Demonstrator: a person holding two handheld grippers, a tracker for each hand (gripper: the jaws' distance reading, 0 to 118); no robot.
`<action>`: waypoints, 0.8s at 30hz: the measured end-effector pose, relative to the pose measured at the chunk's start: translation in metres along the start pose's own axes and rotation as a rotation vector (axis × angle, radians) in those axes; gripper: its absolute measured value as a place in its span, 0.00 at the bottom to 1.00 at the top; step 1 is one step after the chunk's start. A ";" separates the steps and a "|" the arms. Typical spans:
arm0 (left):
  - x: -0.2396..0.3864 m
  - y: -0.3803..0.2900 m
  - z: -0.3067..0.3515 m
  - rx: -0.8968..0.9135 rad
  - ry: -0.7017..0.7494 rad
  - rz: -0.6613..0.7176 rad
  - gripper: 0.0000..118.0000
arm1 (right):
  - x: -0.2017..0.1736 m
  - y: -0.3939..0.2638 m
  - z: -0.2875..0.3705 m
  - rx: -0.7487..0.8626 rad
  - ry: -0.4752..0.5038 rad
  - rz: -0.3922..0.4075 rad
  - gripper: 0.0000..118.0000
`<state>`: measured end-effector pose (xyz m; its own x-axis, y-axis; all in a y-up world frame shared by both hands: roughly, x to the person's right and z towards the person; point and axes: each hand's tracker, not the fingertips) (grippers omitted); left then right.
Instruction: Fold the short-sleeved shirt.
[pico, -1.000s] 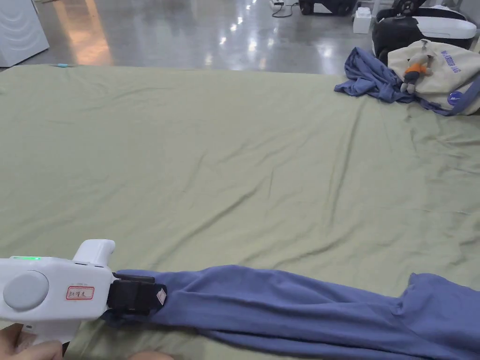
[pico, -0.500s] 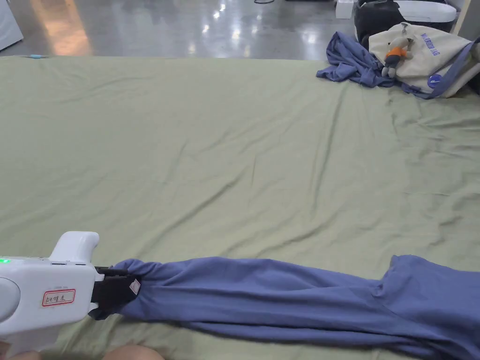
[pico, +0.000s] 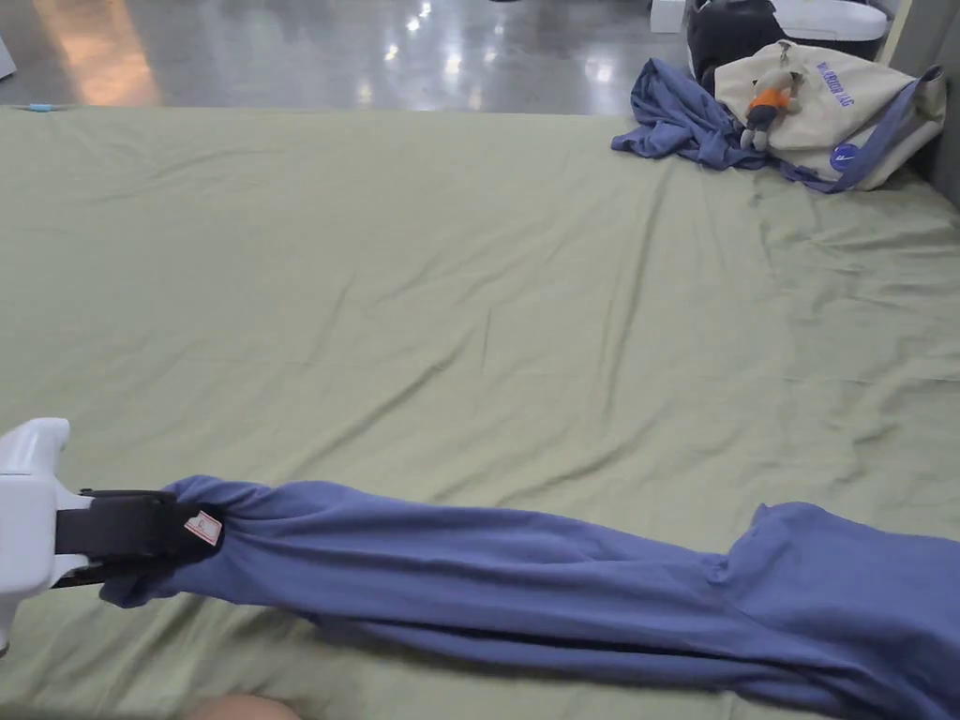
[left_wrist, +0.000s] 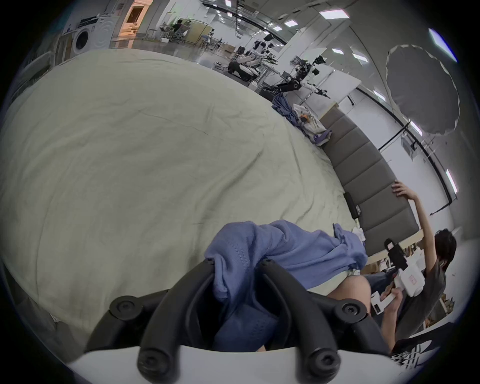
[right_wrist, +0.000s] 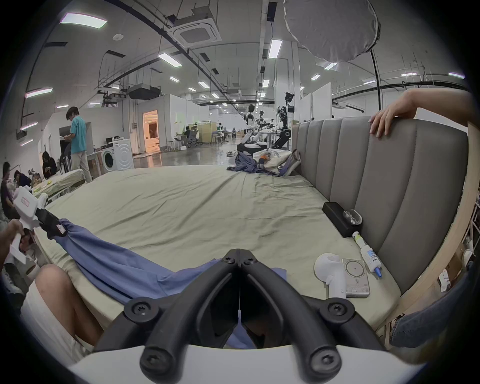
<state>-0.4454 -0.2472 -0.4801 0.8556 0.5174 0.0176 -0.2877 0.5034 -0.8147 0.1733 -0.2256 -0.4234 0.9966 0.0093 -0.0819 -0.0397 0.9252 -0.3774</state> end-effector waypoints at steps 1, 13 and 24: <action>-0.004 0.004 0.005 0.009 0.008 0.004 0.19 | 0.002 0.000 0.000 -0.003 -0.001 -0.002 0.02; -0.076 0.056 0.091 0.057 0.315 0.092 0.19 | 0.003 -0.002 -0.001 -0.014 -0.001 -0.005 0.02; 0.022 0.058 0.074 0.033 0.092 0.022 0.19 | -0.002 -0.002 -0.002 -0.019 0.010 0.019 0.02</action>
<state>-0.4751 -0.1554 -0.4846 0.8845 0.4633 -0.0549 -0.3196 0.5160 -0.7947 0.1710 -0.2283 -0.4243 0.9949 0.0233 -0.0983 -0.0604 0.9173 -0.3936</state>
